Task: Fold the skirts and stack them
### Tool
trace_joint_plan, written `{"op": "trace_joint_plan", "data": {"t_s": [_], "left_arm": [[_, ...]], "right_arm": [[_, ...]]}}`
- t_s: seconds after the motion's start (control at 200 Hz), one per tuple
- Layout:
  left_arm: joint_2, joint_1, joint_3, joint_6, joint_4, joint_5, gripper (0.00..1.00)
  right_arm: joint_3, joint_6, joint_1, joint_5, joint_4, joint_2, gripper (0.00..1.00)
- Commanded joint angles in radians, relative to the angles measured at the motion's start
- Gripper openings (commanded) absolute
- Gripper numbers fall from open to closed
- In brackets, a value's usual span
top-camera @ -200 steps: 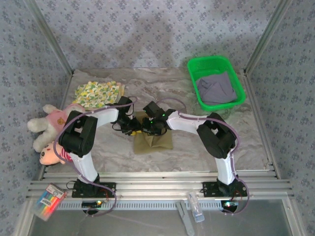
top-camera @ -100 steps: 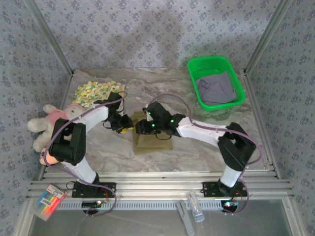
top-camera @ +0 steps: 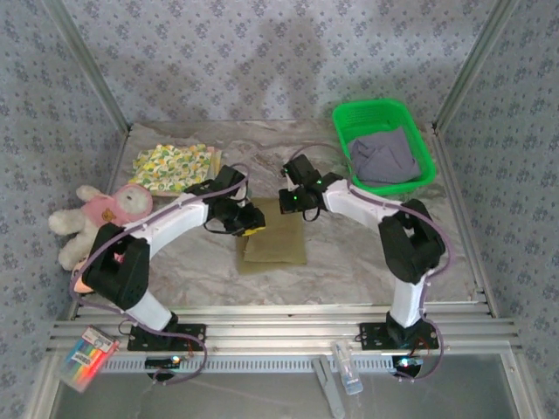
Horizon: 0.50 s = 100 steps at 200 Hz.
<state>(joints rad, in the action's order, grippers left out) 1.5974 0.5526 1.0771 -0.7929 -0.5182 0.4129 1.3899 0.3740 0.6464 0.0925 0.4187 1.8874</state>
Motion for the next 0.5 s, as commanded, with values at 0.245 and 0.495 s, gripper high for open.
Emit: {"op": "trace_joint_plan", "data": {"t_s": [0.245,0.495], "left_arm": [[0.097,0.001,-0.144,-0.046,0.024,-0.124,0.3],[0.17,-0.014,-0.064,0.106,-0.057,-0.215,0.34]], "right_arm": [[0.253,-0.01,-0.025,-0.016,0.305,0.266,0.0],[0.012,0.114,-0.069,-0.015,0.359,0.159,0.0]]}}
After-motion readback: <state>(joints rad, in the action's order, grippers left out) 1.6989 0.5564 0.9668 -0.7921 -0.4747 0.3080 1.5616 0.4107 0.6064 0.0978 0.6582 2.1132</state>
